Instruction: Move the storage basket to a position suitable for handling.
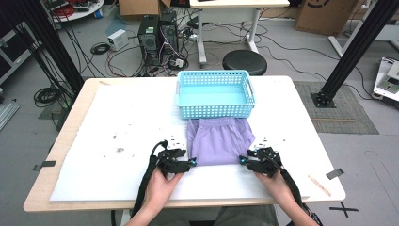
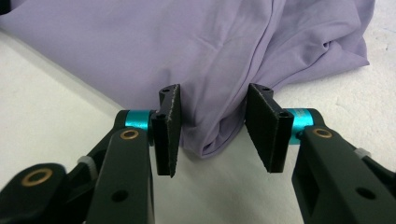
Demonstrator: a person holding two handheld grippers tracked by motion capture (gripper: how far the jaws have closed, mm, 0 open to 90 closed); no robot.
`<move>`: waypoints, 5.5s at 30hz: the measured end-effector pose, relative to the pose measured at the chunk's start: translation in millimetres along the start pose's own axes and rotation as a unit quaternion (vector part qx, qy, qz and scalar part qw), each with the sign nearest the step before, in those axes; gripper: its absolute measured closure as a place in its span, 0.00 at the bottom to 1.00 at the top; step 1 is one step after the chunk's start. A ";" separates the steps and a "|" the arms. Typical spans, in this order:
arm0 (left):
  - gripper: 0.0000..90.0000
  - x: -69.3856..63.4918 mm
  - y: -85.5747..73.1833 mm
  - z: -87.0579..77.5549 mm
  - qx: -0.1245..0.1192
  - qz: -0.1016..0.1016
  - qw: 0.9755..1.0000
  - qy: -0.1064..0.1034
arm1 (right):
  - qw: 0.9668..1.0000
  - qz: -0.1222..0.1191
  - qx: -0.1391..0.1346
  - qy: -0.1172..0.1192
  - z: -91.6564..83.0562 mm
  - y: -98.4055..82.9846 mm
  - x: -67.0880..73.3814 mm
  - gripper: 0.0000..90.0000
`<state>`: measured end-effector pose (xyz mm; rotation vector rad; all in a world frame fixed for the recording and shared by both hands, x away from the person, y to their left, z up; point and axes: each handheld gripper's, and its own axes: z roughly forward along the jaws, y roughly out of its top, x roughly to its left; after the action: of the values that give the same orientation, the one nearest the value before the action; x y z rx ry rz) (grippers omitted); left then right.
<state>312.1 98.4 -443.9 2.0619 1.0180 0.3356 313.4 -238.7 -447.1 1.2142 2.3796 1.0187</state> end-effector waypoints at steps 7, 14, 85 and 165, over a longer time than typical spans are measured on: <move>0.46 -1.6 -1.5 3.5 0.000 -0.029 0.999 -0.020 | 1.000 -0.002 0.000 0.001 0.4 0.2 0.0 0.63; 0.61 -7.2 0.0 6.9 -0.002 -0.037 0.999 -0.035 | 1.000 -0.010 -0.001 0.000 1.0 0.4 2.8 0.70; 0.57 -42.1 -40.0 -41.2 0.008 0.007 0.994 -0.109 | 0.998 -0.054 -0.005 0.041 -59.9 -59.5 57.2 0.72; 0.77 3.4 35.9 26.1 0.006 -0.013 0.996 -0.093 | 0.999 -0.030 -0.025 0.024 4.9 40.4 7.0 1.00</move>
<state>348.0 73.9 -434.2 2.0461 0.9354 0.1215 335.7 -214.9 -421.9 1.1073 2.3961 1.0929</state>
